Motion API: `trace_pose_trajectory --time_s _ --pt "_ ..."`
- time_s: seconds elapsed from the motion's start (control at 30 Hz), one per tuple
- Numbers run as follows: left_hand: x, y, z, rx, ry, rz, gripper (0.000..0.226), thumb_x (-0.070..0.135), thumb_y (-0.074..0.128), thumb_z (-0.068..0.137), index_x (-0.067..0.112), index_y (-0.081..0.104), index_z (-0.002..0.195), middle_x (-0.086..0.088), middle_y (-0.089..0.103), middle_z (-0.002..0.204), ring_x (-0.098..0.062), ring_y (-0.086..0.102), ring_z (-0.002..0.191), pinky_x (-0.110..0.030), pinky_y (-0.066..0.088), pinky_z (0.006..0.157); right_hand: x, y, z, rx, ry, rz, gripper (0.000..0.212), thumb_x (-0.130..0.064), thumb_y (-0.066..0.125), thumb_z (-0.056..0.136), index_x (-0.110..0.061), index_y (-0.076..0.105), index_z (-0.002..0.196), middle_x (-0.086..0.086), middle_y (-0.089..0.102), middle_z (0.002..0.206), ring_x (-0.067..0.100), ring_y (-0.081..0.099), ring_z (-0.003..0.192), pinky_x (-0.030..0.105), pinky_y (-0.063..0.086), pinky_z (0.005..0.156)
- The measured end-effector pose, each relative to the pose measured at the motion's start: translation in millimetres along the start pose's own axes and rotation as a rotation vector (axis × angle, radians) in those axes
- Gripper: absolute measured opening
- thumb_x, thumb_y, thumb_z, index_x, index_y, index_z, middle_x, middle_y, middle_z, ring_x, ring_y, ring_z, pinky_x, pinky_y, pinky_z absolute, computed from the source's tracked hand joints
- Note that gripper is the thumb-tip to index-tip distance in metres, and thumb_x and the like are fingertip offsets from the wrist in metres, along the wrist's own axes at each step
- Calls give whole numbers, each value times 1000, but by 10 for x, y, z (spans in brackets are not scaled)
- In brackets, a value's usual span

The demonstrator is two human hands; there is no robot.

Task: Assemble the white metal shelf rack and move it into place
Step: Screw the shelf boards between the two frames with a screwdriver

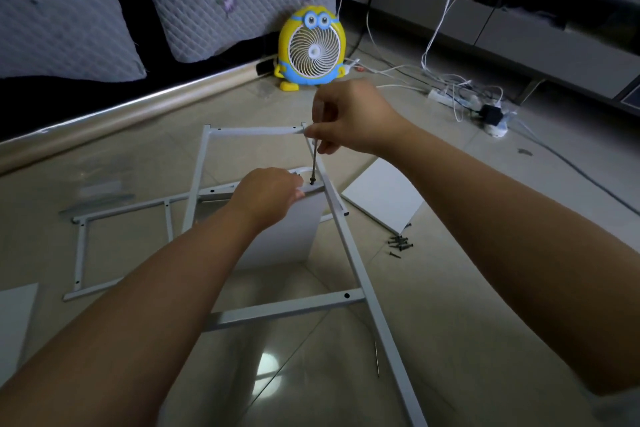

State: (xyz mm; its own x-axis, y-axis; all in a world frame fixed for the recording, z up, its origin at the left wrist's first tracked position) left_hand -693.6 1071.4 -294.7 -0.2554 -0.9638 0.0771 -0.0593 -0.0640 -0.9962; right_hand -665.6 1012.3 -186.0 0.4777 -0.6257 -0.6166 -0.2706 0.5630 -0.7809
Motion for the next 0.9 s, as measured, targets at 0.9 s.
trace_pose_trajectory --time_s 0.9 --pt "-43 7 32 -11 -27 -12 22 23 38 99 13 55 108 -3 55 95 -14 49 86 -24 36 77 -153 16 4 -315 -52 -651 17 -7 56 88 -1 61 103 8 72 88 18 66 86 23 48 76"
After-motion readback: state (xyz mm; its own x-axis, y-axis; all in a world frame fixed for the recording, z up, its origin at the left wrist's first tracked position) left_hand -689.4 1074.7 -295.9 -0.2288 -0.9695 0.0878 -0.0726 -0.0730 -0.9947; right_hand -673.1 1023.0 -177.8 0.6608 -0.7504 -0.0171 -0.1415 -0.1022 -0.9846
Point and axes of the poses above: each hand's wrist, its own z-axis towards the middle knuckle, its own y-axis out of the palm, x = y × z, the point moved 9 cm from there along z, towards the middle knuckle
